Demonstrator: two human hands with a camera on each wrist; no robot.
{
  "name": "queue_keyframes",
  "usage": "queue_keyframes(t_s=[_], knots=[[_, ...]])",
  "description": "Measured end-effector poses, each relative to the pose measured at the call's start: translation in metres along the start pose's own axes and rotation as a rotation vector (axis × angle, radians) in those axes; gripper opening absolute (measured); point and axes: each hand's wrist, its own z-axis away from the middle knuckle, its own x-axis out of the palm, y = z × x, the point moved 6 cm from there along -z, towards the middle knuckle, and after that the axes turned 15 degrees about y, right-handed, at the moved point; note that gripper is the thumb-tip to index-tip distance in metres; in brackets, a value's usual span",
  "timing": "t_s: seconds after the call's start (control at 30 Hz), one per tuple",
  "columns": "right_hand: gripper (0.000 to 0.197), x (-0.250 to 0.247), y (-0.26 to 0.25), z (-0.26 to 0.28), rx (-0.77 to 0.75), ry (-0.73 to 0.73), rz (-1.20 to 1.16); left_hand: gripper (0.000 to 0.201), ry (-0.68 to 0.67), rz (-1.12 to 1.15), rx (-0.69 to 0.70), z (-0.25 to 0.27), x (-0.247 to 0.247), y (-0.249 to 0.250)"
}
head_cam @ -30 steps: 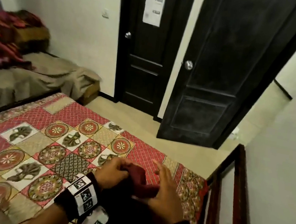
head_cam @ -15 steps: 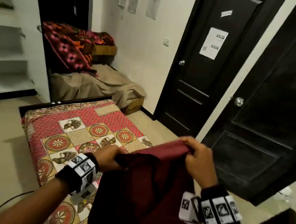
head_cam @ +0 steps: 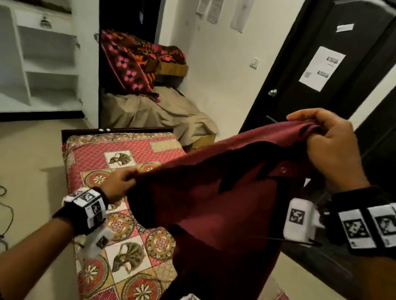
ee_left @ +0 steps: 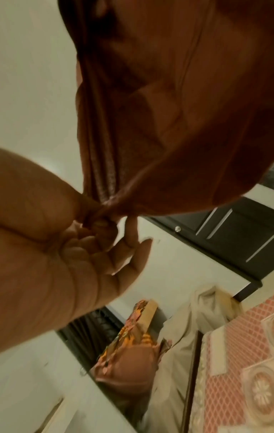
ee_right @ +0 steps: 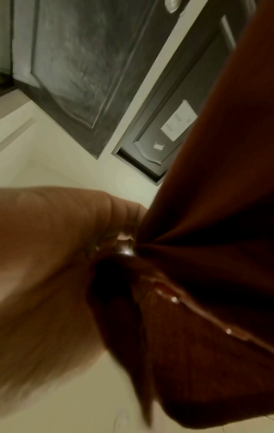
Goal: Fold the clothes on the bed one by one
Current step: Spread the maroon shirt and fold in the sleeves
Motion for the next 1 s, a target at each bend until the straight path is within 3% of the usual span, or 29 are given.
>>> queue_keyframes(t_s=[0.1,0.2,0.33,0.5,0.6,0.67,0.77,0.83,0.93,0.97,1.0], knots=[[0.045,0.012,0.022,0.007,0.119,-0.090,-0.124,0.033,0.238,0.000,0.065,-0.037,-0.073,0.036],[0.026,0.025,0.037,0.018,0.242,-0.125,-0.236,0.038,0.380,-0.007,0.204,-0.075,-0.138,0.079],[0.056,0.053,0.048,0.030,0.341,-0.255,-0.303,0.047,0.432,0.076,0.239,-0.099,-0.192,0.132],[0.078,0.102,0.048,0.026,0.392,-0.305,-0.518,0.042,0.417,0.362,0.042,-0.139,-0.206,0.137],[0.047,0.140,0.042,0.025,0.450,-0.285,-0.512,0.040,0.432,0.546,-0.103,-0.172,-0.204,0.119],[0.024,0.162,0.044,0.023,0.356,-0.244,-0.342,0.045,0.375,0.672,-0.204,-0.197,-0.198,0.102],[0.022,0.197,0.062,0.024,0.201,-0.219,-0.033,0.027,0.233,0.797,-0.278,-0.235,-0.185,0.097],[0.035,0.228,0.065,0.032,0.206,-0.154,-0.007,0.018,0.167,0.760,-0.248,-0.252,-0.174,0.105],[0.083,0.336,0.057,0.048,0.246,-0.244,-0.004,0.019,-0.088,0.614,-0.056,-0.274,-0.152,0.129],[0.087,0.378,0.060,0.055,0.261,-0.290,0.019,0.018,-0.209,0.554,-0.007,-0.279,-0.142,0.134],[0.077,0.412,0.063,0.060,0.266,-0.302,0.023,0.025,-0.305,0.502,0.030,-0.280,-0.134,0.136]])
